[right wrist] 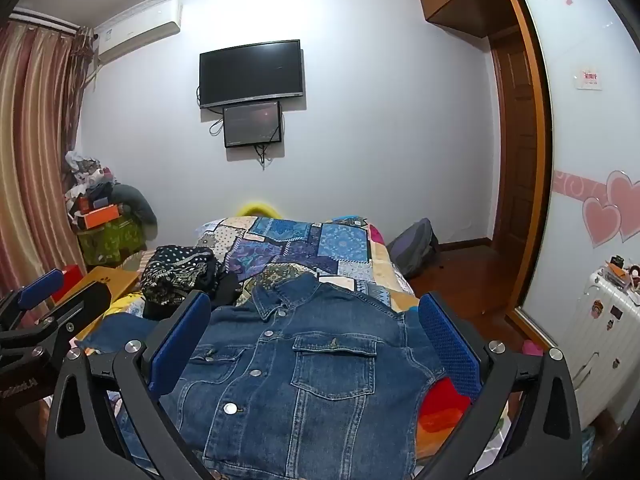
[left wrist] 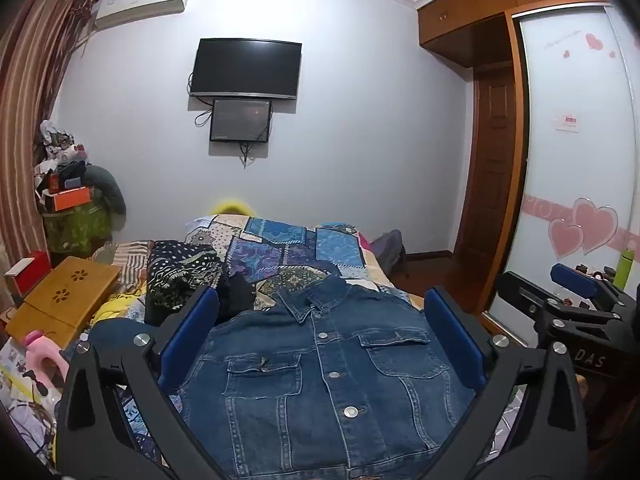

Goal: Fold large clothes

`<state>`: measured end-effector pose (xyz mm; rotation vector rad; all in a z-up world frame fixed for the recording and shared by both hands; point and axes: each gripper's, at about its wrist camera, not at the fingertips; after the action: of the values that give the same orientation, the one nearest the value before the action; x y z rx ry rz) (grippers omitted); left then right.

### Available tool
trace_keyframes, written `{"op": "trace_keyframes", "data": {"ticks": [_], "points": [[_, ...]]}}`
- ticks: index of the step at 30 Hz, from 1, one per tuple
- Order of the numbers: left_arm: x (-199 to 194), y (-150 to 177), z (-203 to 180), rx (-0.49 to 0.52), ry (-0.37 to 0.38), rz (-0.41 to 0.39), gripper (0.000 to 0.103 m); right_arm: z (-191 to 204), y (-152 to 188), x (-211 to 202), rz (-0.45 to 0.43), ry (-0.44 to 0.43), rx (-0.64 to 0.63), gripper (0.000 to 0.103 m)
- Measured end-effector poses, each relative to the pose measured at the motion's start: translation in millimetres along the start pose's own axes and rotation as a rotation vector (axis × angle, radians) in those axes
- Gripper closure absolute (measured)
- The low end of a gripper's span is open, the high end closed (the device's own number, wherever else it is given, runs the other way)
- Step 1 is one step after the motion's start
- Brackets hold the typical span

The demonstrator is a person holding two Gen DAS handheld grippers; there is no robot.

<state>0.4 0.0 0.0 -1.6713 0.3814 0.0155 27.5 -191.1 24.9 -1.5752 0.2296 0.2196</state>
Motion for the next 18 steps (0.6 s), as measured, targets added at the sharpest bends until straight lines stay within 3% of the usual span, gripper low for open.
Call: {"op": "trace_keyframes", "data": {"ticks": [18], "points": [[4, 10, 13, -0.031, -0.012, 0.006, 0.0, 2, 5, 2, 0.015, -0.007, -0.006, 0.0]]}}
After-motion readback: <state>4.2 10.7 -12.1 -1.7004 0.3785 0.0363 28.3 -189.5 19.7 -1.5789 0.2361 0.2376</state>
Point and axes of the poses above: each gripper's, at about its wrist camera, not at the fingertips, and x roughly the way its jaws point, z to its left, y to its underside, and after that the axes turned 14 degrees about y, right-handed
